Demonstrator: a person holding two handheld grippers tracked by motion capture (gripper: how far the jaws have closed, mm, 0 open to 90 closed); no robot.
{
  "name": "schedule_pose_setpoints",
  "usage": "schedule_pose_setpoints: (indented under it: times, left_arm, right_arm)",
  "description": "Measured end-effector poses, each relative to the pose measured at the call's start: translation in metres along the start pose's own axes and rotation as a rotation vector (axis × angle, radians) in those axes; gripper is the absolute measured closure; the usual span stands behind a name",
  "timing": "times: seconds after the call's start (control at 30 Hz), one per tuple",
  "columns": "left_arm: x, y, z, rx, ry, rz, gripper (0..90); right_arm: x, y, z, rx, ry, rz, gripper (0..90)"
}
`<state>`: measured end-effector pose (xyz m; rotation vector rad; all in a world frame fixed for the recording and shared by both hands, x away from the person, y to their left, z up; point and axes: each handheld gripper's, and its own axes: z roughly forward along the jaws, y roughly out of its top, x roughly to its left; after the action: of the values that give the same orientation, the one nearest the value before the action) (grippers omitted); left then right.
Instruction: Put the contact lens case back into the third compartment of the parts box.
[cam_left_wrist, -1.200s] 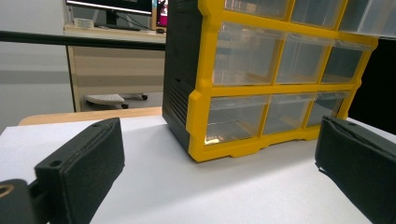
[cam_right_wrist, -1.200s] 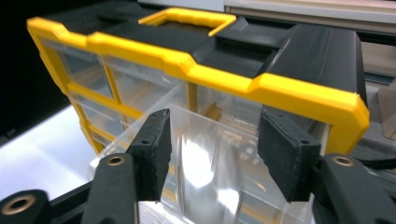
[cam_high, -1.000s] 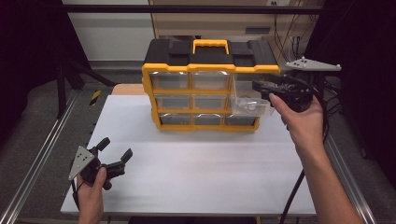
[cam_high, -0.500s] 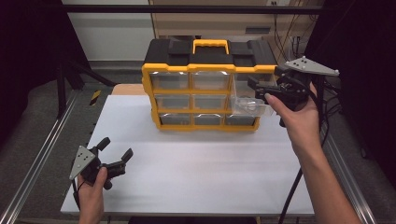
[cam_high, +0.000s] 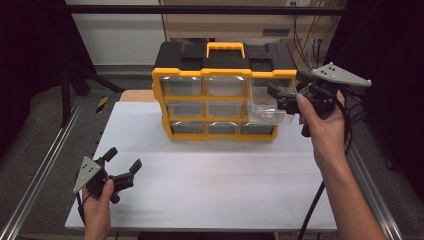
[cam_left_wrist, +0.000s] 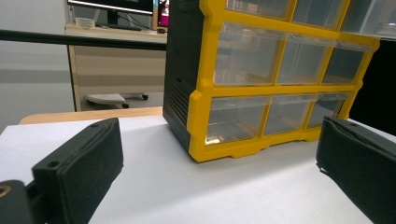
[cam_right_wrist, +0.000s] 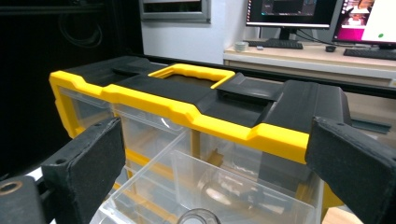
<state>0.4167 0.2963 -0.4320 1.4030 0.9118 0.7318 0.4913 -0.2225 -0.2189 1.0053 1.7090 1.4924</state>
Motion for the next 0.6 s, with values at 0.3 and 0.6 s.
schedule_pose_setpoints:
  times: [0.3, 0.6]
  left_arm:
    - [-0.001, 0.000, -0.001, 0.000, -0.001, 0.002, 0.5]
    - [0.000, 0.000, -0.002, 0.001, 0.002, 0.001, 0.5]
  right_arm:
    - [-0.002, 0.000, -0.012, -0.052, 0.016, 0.016, 4.8]
    - [-0.004, -0.005, -0.025, -0.084, 0.003, -0.001, 3.7]
